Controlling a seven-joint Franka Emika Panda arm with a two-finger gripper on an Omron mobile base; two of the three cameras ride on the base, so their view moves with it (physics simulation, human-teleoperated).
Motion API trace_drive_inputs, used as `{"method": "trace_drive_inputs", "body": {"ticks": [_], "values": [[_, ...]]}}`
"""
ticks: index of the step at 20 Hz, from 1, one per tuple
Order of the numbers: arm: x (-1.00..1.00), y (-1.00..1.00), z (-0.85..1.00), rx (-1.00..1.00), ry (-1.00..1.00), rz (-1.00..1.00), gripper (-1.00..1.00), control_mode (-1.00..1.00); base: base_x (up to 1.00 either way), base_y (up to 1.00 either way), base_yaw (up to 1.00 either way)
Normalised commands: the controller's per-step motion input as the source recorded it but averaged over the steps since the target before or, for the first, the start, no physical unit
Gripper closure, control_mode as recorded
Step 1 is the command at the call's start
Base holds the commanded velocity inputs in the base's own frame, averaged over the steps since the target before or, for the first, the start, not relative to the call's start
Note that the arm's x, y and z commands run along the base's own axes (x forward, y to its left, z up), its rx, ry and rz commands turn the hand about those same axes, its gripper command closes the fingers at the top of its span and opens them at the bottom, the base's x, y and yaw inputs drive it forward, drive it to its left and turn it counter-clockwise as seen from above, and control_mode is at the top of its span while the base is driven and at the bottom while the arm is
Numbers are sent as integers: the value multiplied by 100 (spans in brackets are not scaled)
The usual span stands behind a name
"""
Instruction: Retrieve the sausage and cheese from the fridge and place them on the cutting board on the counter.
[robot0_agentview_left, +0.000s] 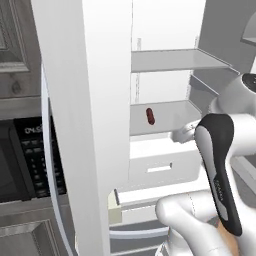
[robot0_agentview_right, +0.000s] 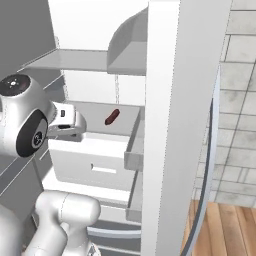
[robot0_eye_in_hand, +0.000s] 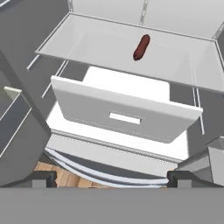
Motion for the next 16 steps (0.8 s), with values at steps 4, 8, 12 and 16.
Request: {"method": "trace_drive_inputs", "body": {"ticks": [4,8,12,16], "values": [[50,-29,0,0,2,-1,-100,-100,25,-10,1],[21,-33,0,0,0,-25,-100,-100,0,0,0],[20,-2,-10,1,0,-41,-100,-100,0,0,0],[43,9,-22,1,0,-32,-100,-100,0,0,0]]}}
